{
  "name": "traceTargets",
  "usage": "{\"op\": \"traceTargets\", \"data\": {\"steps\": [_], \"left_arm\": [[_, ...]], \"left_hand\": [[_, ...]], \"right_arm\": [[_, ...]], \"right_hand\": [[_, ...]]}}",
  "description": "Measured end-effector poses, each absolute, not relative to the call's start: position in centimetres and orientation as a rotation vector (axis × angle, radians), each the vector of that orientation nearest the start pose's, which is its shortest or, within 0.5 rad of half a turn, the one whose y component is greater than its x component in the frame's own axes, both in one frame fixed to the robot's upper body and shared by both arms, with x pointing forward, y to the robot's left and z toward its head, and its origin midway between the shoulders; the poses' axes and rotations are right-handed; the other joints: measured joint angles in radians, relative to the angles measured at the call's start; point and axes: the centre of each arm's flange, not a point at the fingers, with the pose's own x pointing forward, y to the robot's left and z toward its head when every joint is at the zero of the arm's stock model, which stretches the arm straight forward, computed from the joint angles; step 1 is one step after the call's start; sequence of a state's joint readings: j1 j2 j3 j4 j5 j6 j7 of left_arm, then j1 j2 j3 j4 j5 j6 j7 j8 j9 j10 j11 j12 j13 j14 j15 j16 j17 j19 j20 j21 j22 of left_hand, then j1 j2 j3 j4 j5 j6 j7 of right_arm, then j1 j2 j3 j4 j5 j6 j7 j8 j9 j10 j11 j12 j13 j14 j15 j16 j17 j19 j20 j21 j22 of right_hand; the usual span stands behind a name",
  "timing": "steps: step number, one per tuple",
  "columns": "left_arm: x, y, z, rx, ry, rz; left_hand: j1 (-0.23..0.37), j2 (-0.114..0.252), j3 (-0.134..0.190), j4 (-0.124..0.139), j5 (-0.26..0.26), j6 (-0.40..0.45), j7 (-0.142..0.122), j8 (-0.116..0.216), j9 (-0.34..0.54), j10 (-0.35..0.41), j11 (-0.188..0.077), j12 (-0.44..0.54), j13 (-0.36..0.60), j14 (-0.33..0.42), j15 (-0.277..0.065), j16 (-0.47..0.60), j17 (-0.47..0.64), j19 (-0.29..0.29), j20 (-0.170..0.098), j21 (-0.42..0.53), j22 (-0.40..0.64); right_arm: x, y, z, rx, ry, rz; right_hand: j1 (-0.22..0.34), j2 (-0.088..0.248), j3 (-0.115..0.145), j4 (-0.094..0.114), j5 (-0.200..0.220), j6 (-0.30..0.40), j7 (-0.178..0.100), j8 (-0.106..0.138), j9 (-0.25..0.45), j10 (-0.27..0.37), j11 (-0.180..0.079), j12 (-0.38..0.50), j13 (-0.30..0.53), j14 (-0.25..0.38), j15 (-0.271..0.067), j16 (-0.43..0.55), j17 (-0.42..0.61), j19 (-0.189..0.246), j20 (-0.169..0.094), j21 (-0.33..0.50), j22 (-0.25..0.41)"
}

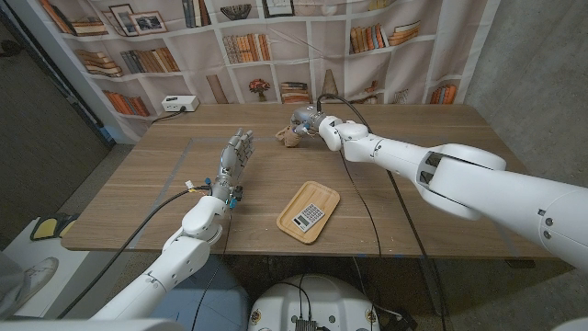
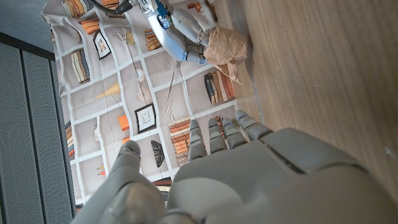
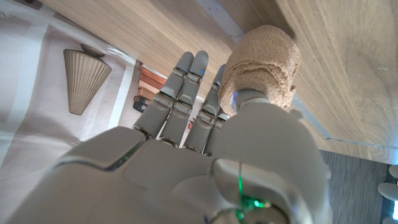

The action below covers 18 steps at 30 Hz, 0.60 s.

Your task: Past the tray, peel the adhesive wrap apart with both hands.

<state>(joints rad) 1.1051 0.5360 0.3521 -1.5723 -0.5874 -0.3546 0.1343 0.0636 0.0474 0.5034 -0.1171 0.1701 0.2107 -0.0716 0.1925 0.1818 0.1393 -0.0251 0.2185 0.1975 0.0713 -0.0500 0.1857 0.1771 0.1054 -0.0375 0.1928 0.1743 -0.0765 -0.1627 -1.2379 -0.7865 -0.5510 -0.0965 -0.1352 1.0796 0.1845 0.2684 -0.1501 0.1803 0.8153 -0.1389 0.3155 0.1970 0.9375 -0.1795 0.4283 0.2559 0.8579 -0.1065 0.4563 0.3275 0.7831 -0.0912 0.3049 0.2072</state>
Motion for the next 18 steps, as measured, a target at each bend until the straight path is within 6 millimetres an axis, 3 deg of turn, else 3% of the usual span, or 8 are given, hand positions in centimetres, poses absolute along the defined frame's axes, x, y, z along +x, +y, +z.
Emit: {"op": "traceTargets", "data": {"steps": [6,7,18], "left_arm": [[58.8,25.9,-8.4,-0.075,-0.624,-0.177],[58.8,25.9,-8.4,-0.072,-0.622,-0.179],[59.0,25.5,-7.6,-0.055,-0.630,-0.195]], "left_hand": [[0.000,0.000,0.000,0.000,0.000,0.000,0.000,0.000,0.000,0.000,0.000,0.000,0.000,0.000,0.000,0.000,0.000,0.000,0.000,0.000,0.000],[0.000,0.000,0.000,0.000,0.000,0.000,0.000,0.000,0.000,0.000,0.000,0.000,0.000,0.000,0.000,0.000,0.000,0.000,0.000,0.000,0.000],[0.000,0.000,0.000,0.000,0.000,0.000,0.000,0.000,0.000,0.000,0.000,0.000,0.000,0.000,0.000,0.000,0.000,0.000,0.000,0.000,0.000]], "right_arm": [[71.7,-2.0,8.5,-1.648,-0.718,0.041],[71.4,-2.9,7.9,-1.603,-0.727,0.037],[70.5,-4.8,8.2,-1.517,-0.777,-0.036]], "right_hand": [[0.008,-0.005,0.008,0.000,-0.001,0.009,0.009,0.000,0.004,0.005,0.005,0.005,0.009,0.012,-0.003,0.006,0.009,0.000,0.000,0.007,0.000],[0.010,-0.007,0.008,0.000,-0.001,0.011,0.011,0.000,0.006,0.005,0.005,0.005,0.011,0.018,-0.006,0.007,0.010,0.003,0.003,0.010,0.000],[0.024,-0.010,0.018,-0.004,0.002,0.030,0.012,-0.001,0.006,0.016,0.016,0.013,0.020,0.024,-0.011,0.007,0.022,0.009,0.001,0.015,0.005]]}}
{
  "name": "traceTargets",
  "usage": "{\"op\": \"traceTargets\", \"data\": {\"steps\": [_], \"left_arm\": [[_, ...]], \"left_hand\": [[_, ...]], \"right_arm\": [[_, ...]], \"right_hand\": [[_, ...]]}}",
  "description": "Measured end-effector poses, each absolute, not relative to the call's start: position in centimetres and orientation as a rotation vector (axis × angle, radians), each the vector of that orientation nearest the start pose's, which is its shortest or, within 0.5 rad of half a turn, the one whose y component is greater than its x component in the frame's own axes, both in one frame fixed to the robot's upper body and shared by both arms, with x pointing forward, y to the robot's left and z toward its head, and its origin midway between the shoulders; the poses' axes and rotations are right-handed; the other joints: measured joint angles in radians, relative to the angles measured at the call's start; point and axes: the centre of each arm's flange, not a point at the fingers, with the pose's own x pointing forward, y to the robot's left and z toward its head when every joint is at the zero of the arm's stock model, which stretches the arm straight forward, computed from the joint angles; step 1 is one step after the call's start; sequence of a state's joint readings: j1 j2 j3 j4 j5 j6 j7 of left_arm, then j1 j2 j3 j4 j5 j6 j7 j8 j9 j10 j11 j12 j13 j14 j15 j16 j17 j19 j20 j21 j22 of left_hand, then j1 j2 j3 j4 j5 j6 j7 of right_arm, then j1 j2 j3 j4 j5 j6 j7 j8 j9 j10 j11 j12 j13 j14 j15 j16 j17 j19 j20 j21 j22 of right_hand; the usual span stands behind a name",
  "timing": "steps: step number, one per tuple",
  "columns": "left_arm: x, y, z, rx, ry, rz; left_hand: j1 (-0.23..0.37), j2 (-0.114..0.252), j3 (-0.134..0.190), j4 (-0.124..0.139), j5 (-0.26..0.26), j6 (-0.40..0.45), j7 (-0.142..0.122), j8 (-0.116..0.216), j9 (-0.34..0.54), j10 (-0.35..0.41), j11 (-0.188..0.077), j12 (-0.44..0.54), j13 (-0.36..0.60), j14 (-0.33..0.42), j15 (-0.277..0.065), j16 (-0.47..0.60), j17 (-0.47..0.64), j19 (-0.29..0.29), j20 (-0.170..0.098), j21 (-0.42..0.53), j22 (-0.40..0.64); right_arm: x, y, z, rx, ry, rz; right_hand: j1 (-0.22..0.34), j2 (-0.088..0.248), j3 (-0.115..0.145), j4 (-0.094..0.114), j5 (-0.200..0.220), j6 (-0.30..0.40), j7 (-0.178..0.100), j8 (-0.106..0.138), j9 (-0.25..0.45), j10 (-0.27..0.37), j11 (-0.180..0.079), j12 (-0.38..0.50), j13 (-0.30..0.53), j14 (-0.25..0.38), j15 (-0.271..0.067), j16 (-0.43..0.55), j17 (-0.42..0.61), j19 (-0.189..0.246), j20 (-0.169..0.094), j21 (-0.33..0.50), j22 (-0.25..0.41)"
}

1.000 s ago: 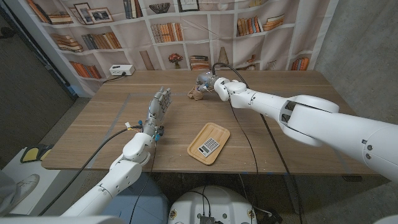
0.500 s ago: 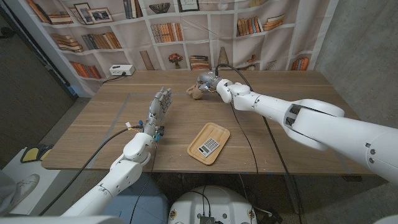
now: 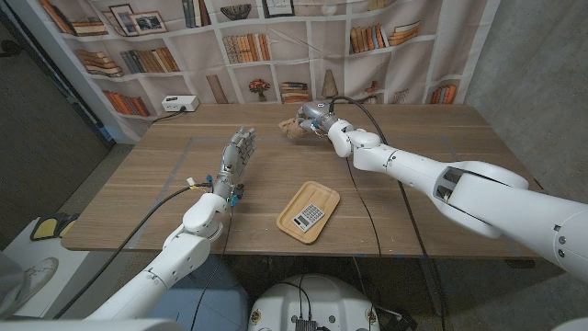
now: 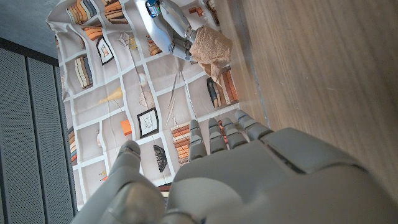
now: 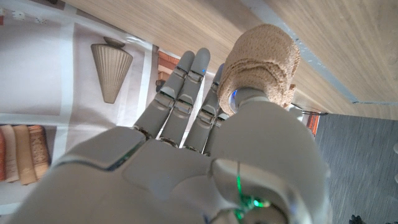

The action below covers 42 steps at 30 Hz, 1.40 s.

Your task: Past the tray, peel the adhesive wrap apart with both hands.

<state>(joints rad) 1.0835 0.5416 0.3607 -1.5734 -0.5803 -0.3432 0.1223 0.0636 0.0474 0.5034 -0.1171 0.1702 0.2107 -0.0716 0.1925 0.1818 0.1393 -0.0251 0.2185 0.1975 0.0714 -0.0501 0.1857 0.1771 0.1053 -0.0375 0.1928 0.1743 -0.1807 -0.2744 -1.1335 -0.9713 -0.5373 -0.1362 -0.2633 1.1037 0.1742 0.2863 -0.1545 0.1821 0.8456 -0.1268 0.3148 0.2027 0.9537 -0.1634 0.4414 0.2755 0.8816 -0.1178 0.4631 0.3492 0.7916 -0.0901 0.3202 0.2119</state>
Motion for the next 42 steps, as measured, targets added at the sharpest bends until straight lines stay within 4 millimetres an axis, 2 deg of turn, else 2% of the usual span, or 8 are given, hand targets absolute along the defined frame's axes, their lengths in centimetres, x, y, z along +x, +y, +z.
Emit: {"op": "traceTargets", "data": {"steps": [15,25,36,37,42], "left_arm": [[59.0,25.0,-6.7,-0.033,-0.637,-0.216],[59.1,24.6,-6.0,-0.015,-0.641,-0.229],[59.1,24.2,-5.4,-0.009,-0.650,-0.238],[59.2,24.0,-5.5,0.002,-0.643,-0.241],[59.2,23.8,-5.4,0.005,-0.643,-0.245]], "left_hand": [[0.000,0.000,0.000,0.000,0.000,0.000,0.000,0.000,0.000,0.000,0.000,0.000,0.000,0.000,0.000,0.000,0.000,0.000,0.000,0.000,0.000],[0.000,0.000,0.000,0.000,0.000,0.000,0.000,0.000,0.000,0.000,0.000,0.000,0.000,0.000,0.000,0.000,0.000,0.000,0.000,0.000,0.000],[0.000,0.000,0.000,0.000,0.000,0.000,0.000,0.000,0.000,0.000,0.000,0.000,0.000,0.000,0.000,0.000,0.000,0.000,0.000,0.000,0.000],[0.000,0.000,0.000,0.000,0.000,0.000,0.000,0.000,0.000,0.000,0.000,0.000,0.000,0.000,0.000,0.000,0.000,0.000,0.000,0.000,0.000],[0.000,0.000,0.000,0.000,0.000,0.000,0.000,0.000,0.000,0.000,0.000,0.000,0.000,0.000,0.000,0.000,0.000,0.000,0.000,0.000,0.000]], "right_arm": [[68.7,-6.4,8.6,-1.386,-0.892,-0.142],[66.7,-7.6,8.3,-1.238,-0.951,-0.183],[66.3,-7.3,8.5,-1.096,-0.966,-0.134],[65.7,-9.4,8.2,-0.979,-0.940,-0.167],[65.3,-10.0,8.4,-0.889,-0.938,-0.158]], "right_hand": [[0.007,-0.005,0.001,-0.001,0.007,0.009,0.002,0.005,0.001,0.005,0.005,0.011,0.011,0.009,-0.002,0.000,0.006,0.008,-0.003,0.014,0.000],[0.011,-0.009,0.005,-0.005,0.007,0.009,0.002,0.005,0.005,0.005,0.005,0.016,0.015,0.009,-0.002,0.000,0.011,0.008,-0.003,0.014,0.000],[0.019,-0.017,0.005,-0.005,0.010,0.016,0.002,0.004,0.005,0.009,0.009,0.022,0.024,0.009,-0.002,0.000,0.015,0.008,-0.003,0.020,0.000],[0.019,-0.017,0.005,-0.005,0.010,0.016,0.002,0.000,0.005,0.009,0.009,0.022,0.026,0.009,-0.002,0.000,0.015,0.008,-0.003,0.020,0.000],[0.019,-0.017,0.005,-0.005,0.010,0.016,0.002,-0.002,0.004,0.009,0.009,0.023,0.027,0.009,-0.002,-0.007,0.018,0.006,0.000,0.022,0.000]]}}
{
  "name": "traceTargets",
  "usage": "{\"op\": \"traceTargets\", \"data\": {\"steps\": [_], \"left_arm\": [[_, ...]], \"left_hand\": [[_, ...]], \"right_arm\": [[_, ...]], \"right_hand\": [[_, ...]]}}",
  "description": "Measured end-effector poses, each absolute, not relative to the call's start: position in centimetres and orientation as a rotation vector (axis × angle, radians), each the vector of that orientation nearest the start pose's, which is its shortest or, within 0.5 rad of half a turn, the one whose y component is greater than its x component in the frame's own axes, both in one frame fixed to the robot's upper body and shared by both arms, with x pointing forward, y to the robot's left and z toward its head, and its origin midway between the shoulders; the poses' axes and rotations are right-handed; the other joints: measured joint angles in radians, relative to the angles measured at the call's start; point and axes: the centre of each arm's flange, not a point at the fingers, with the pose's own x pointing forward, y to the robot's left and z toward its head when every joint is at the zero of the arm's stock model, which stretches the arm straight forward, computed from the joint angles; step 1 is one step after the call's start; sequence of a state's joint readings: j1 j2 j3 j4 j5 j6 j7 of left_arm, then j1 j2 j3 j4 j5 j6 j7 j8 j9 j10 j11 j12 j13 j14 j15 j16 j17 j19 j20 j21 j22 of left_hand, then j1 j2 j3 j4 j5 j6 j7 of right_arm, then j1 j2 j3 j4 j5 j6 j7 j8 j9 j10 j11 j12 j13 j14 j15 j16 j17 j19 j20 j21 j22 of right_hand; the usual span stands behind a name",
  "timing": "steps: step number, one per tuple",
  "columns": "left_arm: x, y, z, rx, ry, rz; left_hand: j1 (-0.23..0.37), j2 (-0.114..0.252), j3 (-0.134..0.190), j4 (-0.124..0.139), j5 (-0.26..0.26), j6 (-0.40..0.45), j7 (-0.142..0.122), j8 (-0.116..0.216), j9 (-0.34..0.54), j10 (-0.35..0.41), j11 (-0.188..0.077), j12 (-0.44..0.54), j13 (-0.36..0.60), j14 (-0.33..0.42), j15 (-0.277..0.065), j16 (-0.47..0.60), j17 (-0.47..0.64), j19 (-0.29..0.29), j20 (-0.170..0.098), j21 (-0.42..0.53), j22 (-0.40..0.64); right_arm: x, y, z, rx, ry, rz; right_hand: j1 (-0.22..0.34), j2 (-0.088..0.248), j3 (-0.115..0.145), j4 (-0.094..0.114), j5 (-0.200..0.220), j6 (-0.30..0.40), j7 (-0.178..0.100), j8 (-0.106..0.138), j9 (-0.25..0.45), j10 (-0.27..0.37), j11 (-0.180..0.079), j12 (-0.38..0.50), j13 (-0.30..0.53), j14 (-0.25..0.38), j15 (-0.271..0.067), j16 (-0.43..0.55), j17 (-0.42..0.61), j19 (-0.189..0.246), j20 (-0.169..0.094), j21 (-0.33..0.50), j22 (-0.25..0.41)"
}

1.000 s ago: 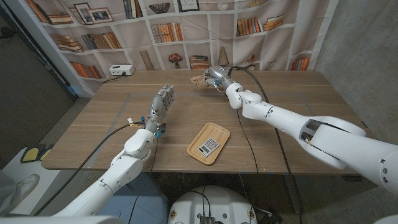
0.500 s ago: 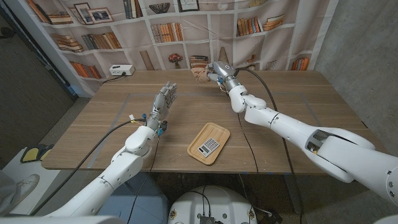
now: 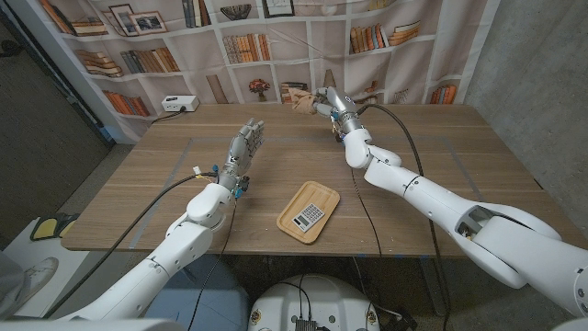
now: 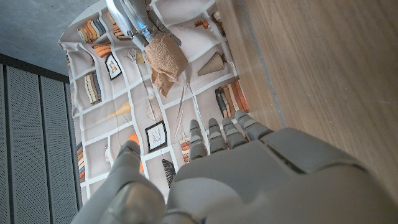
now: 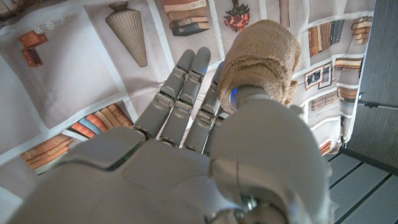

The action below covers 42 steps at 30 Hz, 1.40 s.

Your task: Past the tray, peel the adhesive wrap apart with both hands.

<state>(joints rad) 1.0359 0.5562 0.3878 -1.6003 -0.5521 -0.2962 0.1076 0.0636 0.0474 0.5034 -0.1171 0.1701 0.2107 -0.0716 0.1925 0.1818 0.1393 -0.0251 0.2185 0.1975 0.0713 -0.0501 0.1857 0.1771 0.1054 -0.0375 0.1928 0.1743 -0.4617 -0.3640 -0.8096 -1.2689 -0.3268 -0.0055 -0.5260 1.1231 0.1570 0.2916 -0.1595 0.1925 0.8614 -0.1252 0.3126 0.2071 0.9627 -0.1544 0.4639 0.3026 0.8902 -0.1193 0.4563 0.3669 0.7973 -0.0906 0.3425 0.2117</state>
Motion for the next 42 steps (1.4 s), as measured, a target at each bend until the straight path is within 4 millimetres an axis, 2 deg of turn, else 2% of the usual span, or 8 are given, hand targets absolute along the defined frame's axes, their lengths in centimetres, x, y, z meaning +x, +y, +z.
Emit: {"op": "traceTargets", "data": {"steps": [12,20,27,42], "left_arm": [[59.2,23.5,-5.2,0.010,-0.642,-0.251],[59.3,23.3,-5.0,0.014,-0.640,-0.254],[59.5,23.2,-4.8,0.018,-0.639,-0.261],[60.0,22.8,-4.6,0.021,-0.633,-0.270]], "left_hand": [[0.000,0.000,0.000,0.000,0.000,0.000,0.000,0.000,0.000,0.000,0.000,0.000,0.000,0.000,0.000,0.000,0.000,0.000,0.000,0.000,0.000],[0.000,0.000,0.000,0.000,0.000,0.000,0.000,0.000,0.000,0.000,0.000,0.000,0.000,0.000,0.000,0.000,0.000,0.000,0.000,0.000,0.000],[0.000,0.000,0.000,0.000,0.000,0.000,0.000,0.000,0.000,0.000,0.000,0.000,0.000,0.000,0.000,0.000,0.000,0.000,0.000,0.000,0.000],[0.000,0.000,0.000,0.000,0.000,0.000,0.000,0.000,0.000,0.000,0.000,0.000,0.000,0.000,0.000,0.000,0.000,0.000,0.000,0.000,0.000]], "right_arm": [[64.7,-11.2,8.5,-0.649,-0.918,-0.106],[64.8,-12.1,8.4,-0.479,-0.884,-0.041],[65.2,-12.8,8.1,-0.321,-0.850,0.024],[65.6,-13.7,8.1,-0.147,-0.839,0.092]], "right_hand": [[0.000,0.000,0.000,0.000,0.000,0.000,0.000,-0.008,0.000,0.000,0.000,0.000,0.009,0.000,0.000,0.000,0.007,-0.009,0.001,0.003,0.001],[0.003,-0.003,0.000,0.000,0.004,0.000,0.000,-0.013,0.005,-0.006,-0.006,-0.001,0.019,0.000,0.000,-0.009,0.011,-0.028,0.006,0.003,0.005],[0.009,-0.004,0.000,0.000,0.004,0.000,0.000,-0.014,0.005,-0.006,-0.006,0.003,0.020,0.000,0.000,-0.009,0.016,-0.029,0.007,0.003,0.005],[0.010,-0.004,0.000,0.000,0.003,0.000,0.000,-0.019,0.005,-0.006,-0.006,0.003,0.026,0.000,0.000,-0.009,0.025,-0.034,0.012,0.009,0.005]]}}
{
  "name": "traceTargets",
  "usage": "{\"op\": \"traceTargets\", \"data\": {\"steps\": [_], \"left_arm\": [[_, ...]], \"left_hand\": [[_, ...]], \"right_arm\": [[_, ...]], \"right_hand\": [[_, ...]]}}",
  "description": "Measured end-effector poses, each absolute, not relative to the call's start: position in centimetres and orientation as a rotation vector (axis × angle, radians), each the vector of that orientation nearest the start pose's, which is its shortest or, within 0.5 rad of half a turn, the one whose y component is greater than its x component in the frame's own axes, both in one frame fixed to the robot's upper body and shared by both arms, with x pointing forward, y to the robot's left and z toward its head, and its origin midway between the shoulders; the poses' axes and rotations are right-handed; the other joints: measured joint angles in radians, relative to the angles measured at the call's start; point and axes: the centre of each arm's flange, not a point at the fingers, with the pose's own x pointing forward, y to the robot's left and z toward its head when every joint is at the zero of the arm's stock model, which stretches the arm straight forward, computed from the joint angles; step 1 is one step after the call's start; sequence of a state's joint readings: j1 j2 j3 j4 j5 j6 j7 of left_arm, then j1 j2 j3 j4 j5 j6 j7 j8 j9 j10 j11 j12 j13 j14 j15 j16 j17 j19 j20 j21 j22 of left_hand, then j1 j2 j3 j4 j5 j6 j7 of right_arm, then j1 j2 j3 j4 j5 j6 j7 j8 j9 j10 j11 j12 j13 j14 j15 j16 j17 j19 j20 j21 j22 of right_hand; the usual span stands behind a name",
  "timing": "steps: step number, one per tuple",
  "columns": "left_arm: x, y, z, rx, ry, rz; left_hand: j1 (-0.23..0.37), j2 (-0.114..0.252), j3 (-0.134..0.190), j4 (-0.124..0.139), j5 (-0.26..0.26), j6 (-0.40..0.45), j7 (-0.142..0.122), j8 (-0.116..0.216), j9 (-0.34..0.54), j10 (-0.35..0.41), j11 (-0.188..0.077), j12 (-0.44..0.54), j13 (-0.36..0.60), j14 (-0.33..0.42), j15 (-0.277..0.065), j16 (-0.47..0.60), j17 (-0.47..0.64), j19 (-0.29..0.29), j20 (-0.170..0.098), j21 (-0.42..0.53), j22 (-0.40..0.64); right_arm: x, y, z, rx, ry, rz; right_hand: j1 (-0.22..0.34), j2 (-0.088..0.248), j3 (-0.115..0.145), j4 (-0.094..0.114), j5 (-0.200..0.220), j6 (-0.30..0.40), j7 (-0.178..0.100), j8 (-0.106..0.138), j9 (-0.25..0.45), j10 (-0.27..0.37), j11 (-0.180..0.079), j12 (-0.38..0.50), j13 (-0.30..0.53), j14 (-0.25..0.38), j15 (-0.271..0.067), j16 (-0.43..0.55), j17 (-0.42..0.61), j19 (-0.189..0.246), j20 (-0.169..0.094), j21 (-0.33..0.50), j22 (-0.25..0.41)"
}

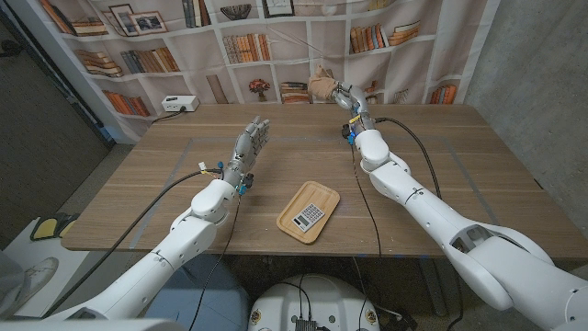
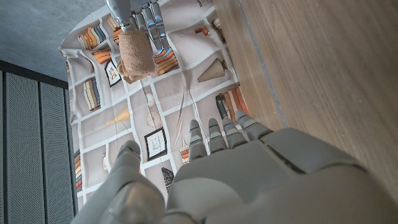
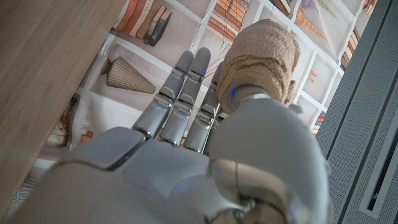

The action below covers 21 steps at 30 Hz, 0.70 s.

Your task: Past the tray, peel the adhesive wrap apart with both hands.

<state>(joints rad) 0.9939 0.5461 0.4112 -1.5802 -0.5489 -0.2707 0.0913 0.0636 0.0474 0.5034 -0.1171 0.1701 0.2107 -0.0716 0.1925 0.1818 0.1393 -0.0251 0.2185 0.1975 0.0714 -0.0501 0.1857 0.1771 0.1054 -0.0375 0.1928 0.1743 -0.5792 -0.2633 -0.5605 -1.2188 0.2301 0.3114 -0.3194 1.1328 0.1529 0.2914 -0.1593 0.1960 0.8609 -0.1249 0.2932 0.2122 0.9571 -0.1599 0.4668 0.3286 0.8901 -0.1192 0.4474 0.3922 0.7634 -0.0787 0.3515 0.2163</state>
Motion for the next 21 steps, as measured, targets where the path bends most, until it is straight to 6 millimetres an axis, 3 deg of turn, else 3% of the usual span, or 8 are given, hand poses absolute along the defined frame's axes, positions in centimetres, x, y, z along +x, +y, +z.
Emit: {"op": "traceTargets", "data": {"steps": [14,17,21], "left_arm": [[60.36,22.52,-4.25,0.027,-0.630,-0.276],[60.41,22.41,-4.19,0.029,-0.630,-0.279],[60.45,22.24,-4.12,0.031,-0.630,-0.283]], "left_hand": [[0.000,0.000,0.000,0.000,0.000,0.000,0.000,0.000,0.000,0.000,0.000,0.000,0.000,0.000,0.000,0.000,0.000,0.000,0.000,0.000,0.000],[0.000,0.000,0.000,0.000,0.000,0.000,0.000,0.000,0.000,0.000,0.000,0.000,0.000,0.000,0.000,0.000,0.000,0.000,0.000,0.000,0.000],[0.000,0.000,0.000,0.000,0.000,0.000,0.000,0.000,0.000,0.000,0.000,0.000,0.000,0.000,0.000,0.000,0.000,0.000,0.000,0.000,0.000]], "right_arm": [[65.90,-13.85,8.07,0.041,-0.831,0.214],[65.91,-13.86,7.99,0.076,-0.828,0.240],[65.91,-13.93,7.88,0.110,-0.827,0.266]], "right_hand": [[-0.002,0.002,0.000,0.000,-0.001,-0.011,0.000,-0.016,0.000,-0.009,-0.009,-0.005,-0.003,-0.011,0.002,-0.009,0.009,-0.016,-0.002,0.008,0.000],[-0.004,0.000,-0.009,0.015,-0.004,-0.027,0.002,-0.024,0.000,-0.015,-0.015,-0.020,-0.011,-0.024,0.005,-0.024,0.009,-0.025,0.004,0.008,0.000],[-0.055,-0.020,-0.025,0.039,-0.015,-0.036,0.010,-0.031,0.001,-0.019,-0.027,-0.031,-0.019,-0.038,0.013,-0.036,0.009,-0.029,0.001,0.008,-0.003]]}}
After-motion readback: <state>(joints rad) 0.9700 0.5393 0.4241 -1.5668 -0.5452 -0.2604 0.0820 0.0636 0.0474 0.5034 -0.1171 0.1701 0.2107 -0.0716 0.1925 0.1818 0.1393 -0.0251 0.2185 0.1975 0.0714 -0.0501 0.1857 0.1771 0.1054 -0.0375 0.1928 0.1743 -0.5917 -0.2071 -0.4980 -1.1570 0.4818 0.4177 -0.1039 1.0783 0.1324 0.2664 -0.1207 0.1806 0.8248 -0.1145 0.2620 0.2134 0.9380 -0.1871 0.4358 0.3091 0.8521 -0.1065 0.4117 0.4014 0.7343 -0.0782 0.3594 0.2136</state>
